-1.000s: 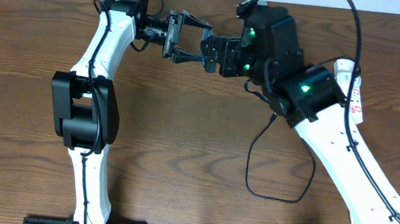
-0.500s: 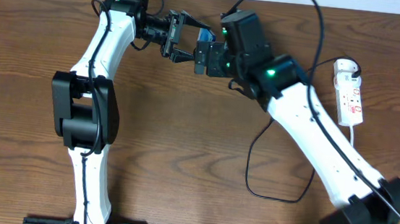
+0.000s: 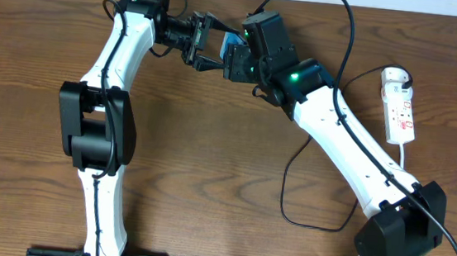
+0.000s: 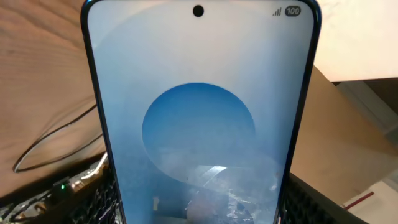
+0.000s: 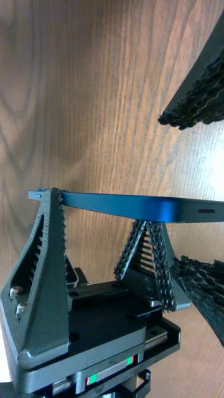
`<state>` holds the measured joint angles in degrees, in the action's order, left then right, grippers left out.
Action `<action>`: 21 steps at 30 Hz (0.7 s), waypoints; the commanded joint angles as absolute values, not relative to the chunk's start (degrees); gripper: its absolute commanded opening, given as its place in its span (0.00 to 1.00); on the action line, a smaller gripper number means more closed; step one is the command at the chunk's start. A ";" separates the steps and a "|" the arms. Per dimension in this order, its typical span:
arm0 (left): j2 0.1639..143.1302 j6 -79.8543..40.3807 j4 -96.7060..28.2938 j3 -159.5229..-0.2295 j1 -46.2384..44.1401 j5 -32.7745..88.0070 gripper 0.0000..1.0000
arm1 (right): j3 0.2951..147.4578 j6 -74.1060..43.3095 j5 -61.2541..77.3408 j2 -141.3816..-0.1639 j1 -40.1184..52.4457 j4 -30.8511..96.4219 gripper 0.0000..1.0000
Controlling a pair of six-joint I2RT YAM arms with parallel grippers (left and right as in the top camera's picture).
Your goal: Plug charger to phone and switch on socket
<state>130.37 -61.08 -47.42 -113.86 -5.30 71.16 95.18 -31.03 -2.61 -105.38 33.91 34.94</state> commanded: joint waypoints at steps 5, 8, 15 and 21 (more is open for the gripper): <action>128.77 -60.93 -46.81 -114.13 -5.61 72.12 0.71 | 96.01 -32.77 -4.89 -105.80 34.17 34.41 0.63; 128.77 -60.71 -44.64 -114.13 -5.98 72.14 0.71 | 95.98 -32.77 -5.98 -106.54 34.17 33.45 0.63; 128.77 -60.29 -43.97 -114.13 -6.20 70.52 0.71 | 96.01 -33.43 -6.04 -106.78 34.17 32.51 0.57; 128.77 -60.07 -43.97 -114.15 -6.48 70.41 0.71 | 95.98 -33.71 -7.01 -107.35 34.06 32.27 0.54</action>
